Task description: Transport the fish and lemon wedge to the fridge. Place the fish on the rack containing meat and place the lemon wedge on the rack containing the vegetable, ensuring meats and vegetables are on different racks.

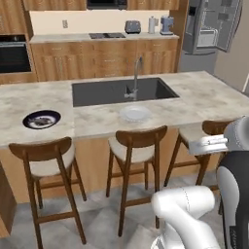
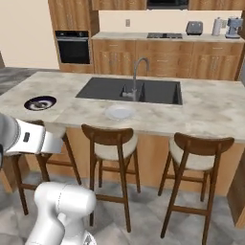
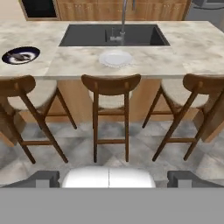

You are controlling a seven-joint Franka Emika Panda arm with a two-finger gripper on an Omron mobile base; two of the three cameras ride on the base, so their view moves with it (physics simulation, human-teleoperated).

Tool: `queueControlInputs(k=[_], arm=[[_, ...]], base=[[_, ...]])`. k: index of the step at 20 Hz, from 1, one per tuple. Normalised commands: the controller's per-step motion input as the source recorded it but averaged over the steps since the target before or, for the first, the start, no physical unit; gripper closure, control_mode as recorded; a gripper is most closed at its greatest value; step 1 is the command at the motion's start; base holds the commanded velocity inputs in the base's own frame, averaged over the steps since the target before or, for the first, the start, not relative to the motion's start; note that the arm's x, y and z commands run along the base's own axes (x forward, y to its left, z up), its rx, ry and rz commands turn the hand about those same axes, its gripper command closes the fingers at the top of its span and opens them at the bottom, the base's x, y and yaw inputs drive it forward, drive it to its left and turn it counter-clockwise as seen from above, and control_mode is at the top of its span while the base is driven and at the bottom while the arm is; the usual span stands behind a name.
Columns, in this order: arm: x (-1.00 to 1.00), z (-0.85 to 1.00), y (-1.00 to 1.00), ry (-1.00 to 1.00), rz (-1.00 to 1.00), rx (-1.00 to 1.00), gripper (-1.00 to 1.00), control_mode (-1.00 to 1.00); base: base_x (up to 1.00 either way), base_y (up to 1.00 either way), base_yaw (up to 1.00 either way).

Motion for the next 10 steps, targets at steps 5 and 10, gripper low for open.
queueControlInputs(k=[5,10], arm=[[0.0,0.0,0.0,0.0,0.0,0.0,-1.0,1.0],[0.0,0.0,0.0,0.0,0.0,0.0,-1.0,1.0]], base=[[-0.1,1.0,0.02],[0.84,1.0,0.09]])
